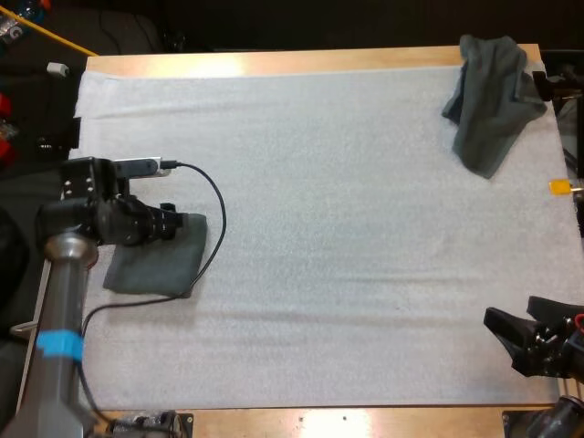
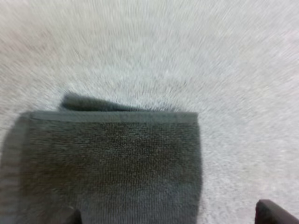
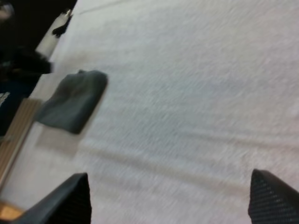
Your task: Pick towel from pile, fold and stack
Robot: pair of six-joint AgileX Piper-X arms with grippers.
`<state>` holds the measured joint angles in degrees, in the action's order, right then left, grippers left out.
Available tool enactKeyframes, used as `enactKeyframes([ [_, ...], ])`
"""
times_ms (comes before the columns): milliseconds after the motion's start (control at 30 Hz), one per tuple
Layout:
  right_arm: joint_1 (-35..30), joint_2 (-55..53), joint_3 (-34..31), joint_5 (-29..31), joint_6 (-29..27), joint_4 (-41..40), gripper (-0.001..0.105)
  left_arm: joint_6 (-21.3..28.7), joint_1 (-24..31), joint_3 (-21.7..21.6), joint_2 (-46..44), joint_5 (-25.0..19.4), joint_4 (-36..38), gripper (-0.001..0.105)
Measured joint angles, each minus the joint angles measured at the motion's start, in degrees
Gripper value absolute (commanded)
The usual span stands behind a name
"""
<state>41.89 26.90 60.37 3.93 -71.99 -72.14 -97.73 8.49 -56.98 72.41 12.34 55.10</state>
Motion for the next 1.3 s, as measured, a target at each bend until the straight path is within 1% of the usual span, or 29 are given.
enactKeyframes([
  [100, 0.0, 0.3, 0.0, 5.2, -0.2, 0.0, 0.067, 0.0, 0.0, 0.0, -5.3, 0.4, 1.5, 0.068],
  [167, 0.0, 0.9, 0.0, 8.6, -1.8, 0.0, 0.067, 0.0, 0.0, 0.0, -8.7, 2.1, 2.3, 0.068],
  [267, 0.0, 3.1, 0.0, 10.8, -4.9, 0.0, 0.067, 0.0, -0.8, 0.0, -13.5, 3.7, 3.6, 0.068],
  [433, 0.0, 9.9, 0.0, 12.8, -9.5, 1.2, 0.067, 0.0, -4.1, 0.0, -21.7, 4.1, 4.1, 0.068],
  [533, 0.0, 13.6, 0.0, 12.9, -11.6, 5.3, 0.067, 0.0, -6.3, 0.0, -24.7, 4.3, 4.2, 0.068],
  [633, -0.1, 17.6, 0.0, 13.1, -12.5, 10.3, 0.067, 0.0, -8.1, 0.0, -26.8, 4.5, 4.9, 0.068],
  [733, -1.6, 21.1, 0.0, 11.8, -13.4, 14.4, 0.067, 0.0, -8.7, 0.0, -28.2, 4.5, 6.6, 0.068],
  [867, -6.4, 25.1, 0.0, 9.4, -14.9, 17.3, 0.067, 0.3, -8.7, 0.0, -29.5, 4.5, 9.0, 0.068],
  [933, -9.9, 26.4, 0.0, 7.3, -15.5, 17.9, 0.067, 0.4, -8.7, 0.0, -30.2, 4.0, 10.1, 0.068],
  [1067, -18.4, 27.3, 0.0, 3.0, -16.5, 18.3, 0.067, 0.4, -8.7, 0.0, -31.1, 2.9, 11.2, 0.068],
  [1167, -25.1, 27.0, 0.0, 1.7, -17.3, 17.9, 0.067, 0.4, -8.7, 0.0, -31.1, 2.9, 11.2, 0.068],
  [1300, -33.7, 25.5, 0.0, 1.4, -20.4, 15.7, 0.067, 0.4, -8.7, 0.0, -31.1, 2.9, 11.2, 0.068],
])
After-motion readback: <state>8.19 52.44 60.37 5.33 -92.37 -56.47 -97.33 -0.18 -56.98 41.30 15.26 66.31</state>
